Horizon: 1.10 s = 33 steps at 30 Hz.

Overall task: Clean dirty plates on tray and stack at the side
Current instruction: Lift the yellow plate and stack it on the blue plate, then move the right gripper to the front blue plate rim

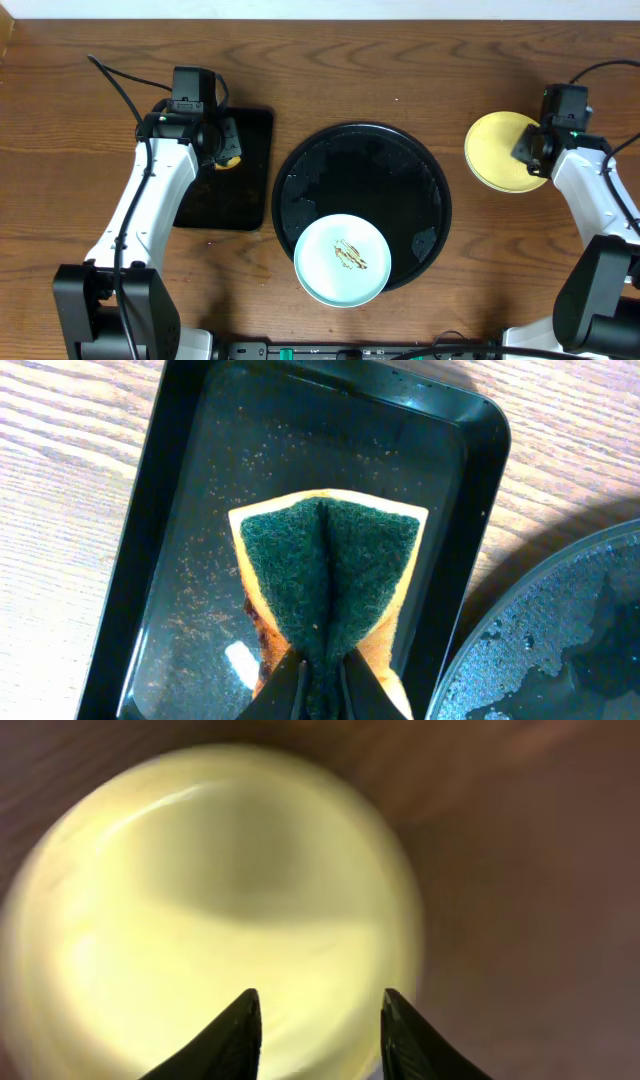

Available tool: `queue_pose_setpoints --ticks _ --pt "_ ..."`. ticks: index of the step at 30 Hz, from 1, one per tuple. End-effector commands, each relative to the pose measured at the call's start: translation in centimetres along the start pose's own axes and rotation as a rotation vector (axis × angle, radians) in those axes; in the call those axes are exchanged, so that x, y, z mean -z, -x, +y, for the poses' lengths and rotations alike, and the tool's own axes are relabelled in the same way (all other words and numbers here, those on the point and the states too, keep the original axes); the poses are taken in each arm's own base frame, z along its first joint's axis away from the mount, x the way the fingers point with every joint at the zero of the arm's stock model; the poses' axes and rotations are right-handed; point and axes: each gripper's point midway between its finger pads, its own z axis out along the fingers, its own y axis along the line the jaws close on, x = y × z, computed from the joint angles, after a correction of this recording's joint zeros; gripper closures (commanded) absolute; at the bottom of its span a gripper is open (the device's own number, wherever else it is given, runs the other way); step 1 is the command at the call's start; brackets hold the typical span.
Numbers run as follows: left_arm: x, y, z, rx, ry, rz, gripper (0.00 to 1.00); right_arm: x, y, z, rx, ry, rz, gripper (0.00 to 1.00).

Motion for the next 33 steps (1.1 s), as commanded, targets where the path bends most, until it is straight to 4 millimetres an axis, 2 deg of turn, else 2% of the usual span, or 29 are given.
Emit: queue_pose_setpoints --ticks 1,4,7,10,14,21,25,28,32,33 --pt "0.2 0.1 0.4 0.013 0.012 -0.006 0.91 3.1 -3.0 7.9 0.174 0.442 0.108 0.62" --pt "0.2 0.1 0.4 0.013 0.012 -0.006 0.91 6.4 -6.7 12.3 0.265 0.710 0.235 0.59" --pt "0.2 0.1 0.4 0.013 0.012 -0.006 0.91 8.5 -10.7 14.0 0.351 0.793 0.361 0.58" --pt "0.2 0.1 0.4 0.013 0.012 -0.006 0.91 9.5 -14.7 14.4 0.496 0.758 0.455 0.55" --pt "0.2 0.1 0.4 0.013 0.012 -0.006 0.90 9.5 -18.8 13.9 0.631 0.643 0.536 0.53" --pt "0.2 0.1 0.4 0.013 0.012 -0.006 0.91 9.6 -25.5 13.7 0.693 0.586 0.664 0.53" --pt "0.2 0.1 0.4 0.014 0.012 -0.007 0.91 9.3 -28.3 13.3 0.725 0.573 0.697 0.53" --pt "0.2 0.1 0.4 0.014 0.012 -0.007 0.91 9.2 -29.5 13.5 0.742 0.573 0.700 0.57" --pt "0.2 0.0 0.4 0.013 0.011 -0.006 0.91 9.0 -29.2 14.7 0.727 0.594 0.659 0.81" --pt "0.2 0.0 0.3 0.013 0.005 -0.004 0.91 8.9 -29.0 15.1 0.712 0.600 0.645 0.90"
